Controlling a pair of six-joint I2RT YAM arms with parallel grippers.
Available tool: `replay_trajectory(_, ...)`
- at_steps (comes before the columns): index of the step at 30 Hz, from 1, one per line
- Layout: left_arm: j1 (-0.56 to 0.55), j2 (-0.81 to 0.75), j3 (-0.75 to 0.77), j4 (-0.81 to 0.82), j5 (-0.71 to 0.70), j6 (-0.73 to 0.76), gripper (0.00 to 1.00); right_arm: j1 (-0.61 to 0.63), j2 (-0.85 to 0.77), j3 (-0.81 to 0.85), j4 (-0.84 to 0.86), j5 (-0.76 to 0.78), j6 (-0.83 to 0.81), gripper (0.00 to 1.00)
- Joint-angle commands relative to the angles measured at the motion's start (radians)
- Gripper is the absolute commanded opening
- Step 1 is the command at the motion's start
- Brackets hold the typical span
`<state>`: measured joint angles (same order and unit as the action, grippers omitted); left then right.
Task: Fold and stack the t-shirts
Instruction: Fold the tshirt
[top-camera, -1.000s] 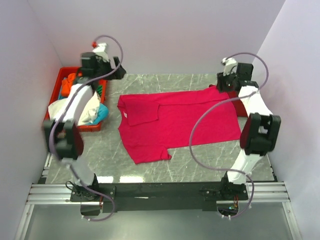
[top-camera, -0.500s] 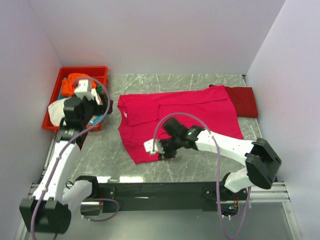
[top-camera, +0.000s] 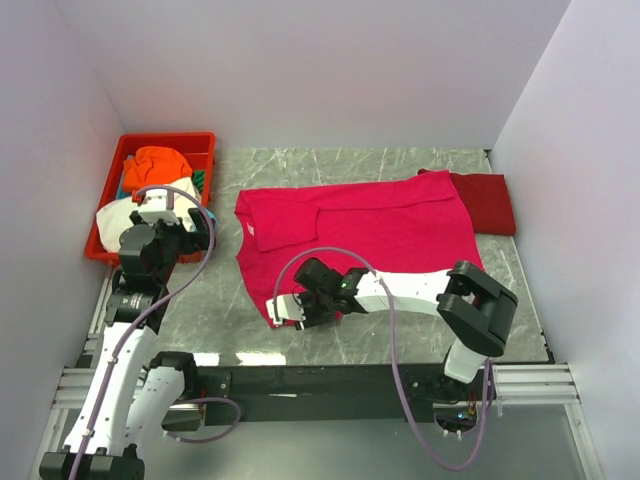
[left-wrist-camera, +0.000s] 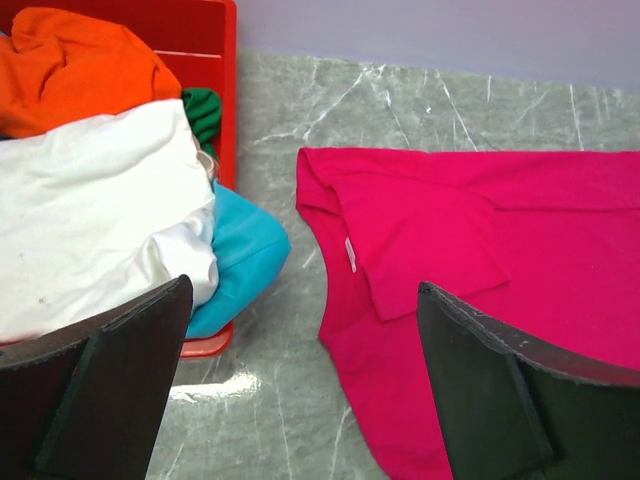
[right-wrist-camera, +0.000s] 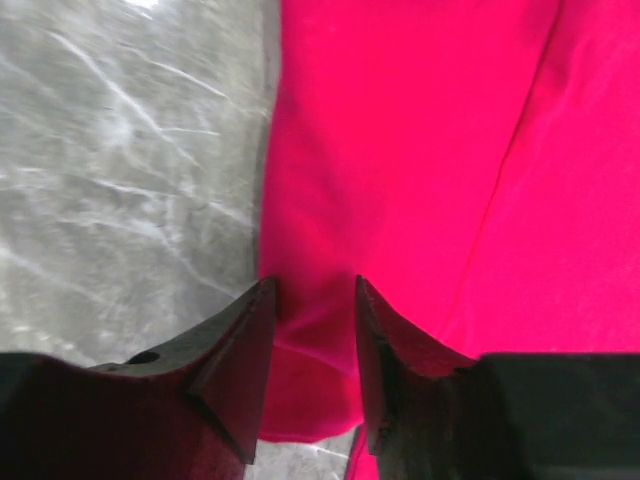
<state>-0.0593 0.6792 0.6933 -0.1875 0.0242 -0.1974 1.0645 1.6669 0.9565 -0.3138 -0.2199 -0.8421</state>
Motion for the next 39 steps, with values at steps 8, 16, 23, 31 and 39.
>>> replay_trajectory(8, 0.004, -0.041, 0.009, 0.026, -0.021, 0.019, 1.00, -0.003, -0.002, 0.040, 0.010, 0.014, 0.043, 0.08)
replay_trajectory(16, 0.004, -0.036, 0.009, 0.026, -0.015, 0.021, 0.99, -0.294, 0.036, 0.351, 0.041, 0.023, 0.257, 0.13)
replay_trajectory(23, 0.003, -0.021, -0.008, 0.065, 0.127, 0.029, 1.00, -0.445, 0.094, 0.424, 0.030, 0.041, 0.385, 0.57)
replay_trajectory(31, -0.097, 0.167, -0.002, 0.103, 0.508, 0.071, 0.90, -0.584, -0.015, 0.381, -0.290, -0.390, 0.103, 0.56)
replay_trajectory(39, -0.506, 0.633, 0.250, -0.168, 0.117, 0.252, 0.65, -0.758, -0.190, 0.251, -0.423, -0.561, -0.086, 0.55)
